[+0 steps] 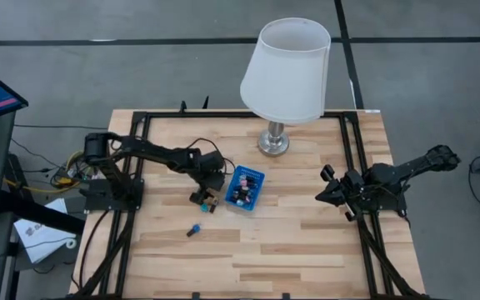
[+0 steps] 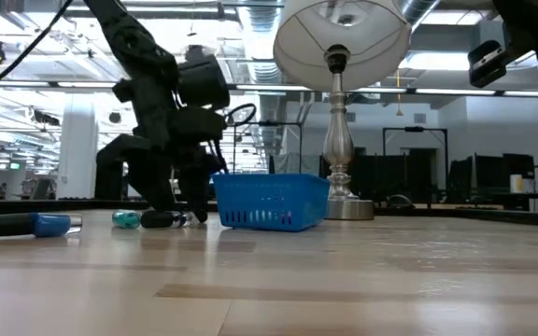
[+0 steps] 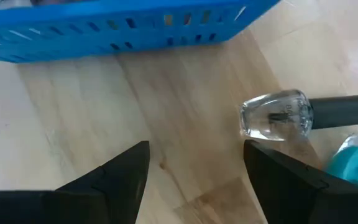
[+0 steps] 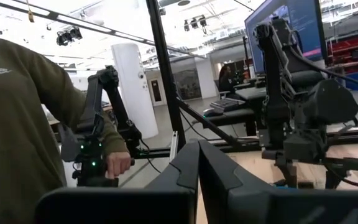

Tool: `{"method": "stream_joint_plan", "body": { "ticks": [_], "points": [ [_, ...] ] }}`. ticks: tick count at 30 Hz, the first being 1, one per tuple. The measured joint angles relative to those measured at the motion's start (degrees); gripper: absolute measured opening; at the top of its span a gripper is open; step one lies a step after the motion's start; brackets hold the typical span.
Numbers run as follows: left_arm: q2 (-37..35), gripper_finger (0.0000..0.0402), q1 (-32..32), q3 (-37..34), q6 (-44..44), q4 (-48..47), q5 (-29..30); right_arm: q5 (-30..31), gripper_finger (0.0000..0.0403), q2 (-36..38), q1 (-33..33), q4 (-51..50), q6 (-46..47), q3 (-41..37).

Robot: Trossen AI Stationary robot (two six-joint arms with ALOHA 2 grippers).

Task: Pick & Place Nail Polish
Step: Put the sky blue nail polish into the blue basket

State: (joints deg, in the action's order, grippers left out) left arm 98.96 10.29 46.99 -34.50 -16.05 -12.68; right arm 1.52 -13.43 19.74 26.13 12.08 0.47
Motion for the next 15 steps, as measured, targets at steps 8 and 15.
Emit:
{"method": "stream_joint_plan", "body": {
  "ticks": [8,15],
  "points": [
    [0.8,0.0194,1.5,-0.1,0.0,0.1,0.2,0.0,0.0000,0.0,0.0,-0.6,0.0,0.0],
    [-10.2,0.0159,2.4,-0.3,20.0,-2.0,12.6,0.0,0.0000,0.0,0.0,-0.7,0.0,0.0]
  ]
}}
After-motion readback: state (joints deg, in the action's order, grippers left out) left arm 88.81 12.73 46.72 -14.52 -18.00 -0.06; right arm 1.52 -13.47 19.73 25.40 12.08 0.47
